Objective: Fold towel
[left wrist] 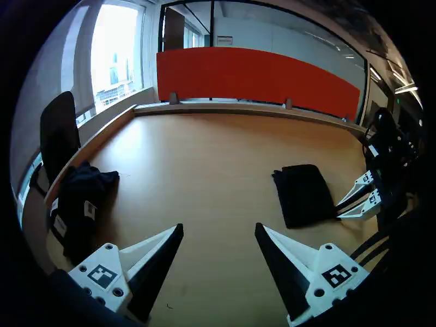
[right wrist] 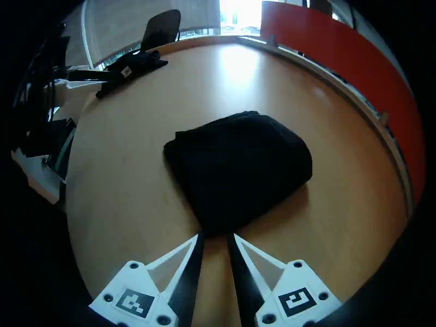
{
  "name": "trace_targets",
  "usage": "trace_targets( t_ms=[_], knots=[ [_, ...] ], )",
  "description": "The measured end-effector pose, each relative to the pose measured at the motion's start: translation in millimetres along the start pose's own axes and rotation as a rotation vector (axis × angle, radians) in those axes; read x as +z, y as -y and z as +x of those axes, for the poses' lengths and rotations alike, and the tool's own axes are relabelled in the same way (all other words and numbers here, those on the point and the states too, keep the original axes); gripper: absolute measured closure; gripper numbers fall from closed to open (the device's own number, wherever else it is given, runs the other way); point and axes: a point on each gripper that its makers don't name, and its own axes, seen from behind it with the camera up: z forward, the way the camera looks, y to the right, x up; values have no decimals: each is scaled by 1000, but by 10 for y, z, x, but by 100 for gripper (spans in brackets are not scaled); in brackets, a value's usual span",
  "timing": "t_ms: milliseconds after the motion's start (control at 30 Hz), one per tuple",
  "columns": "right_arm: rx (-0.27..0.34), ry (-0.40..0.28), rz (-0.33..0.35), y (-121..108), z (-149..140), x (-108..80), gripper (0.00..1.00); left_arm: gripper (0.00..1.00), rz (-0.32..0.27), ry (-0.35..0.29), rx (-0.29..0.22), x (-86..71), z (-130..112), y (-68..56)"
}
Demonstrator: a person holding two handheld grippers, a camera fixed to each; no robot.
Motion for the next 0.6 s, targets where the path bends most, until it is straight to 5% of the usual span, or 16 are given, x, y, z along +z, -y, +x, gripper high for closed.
trace_targets(
  t_ms=[467,600],
  knots=[
    [33,-4,-10,15,-9,16,68,2,-2,1,-4,-5,-20,8],
    [42,-4,-24,-33,-11,19,80,2,-3,2,-1,-8,-21,5]
  ],
)
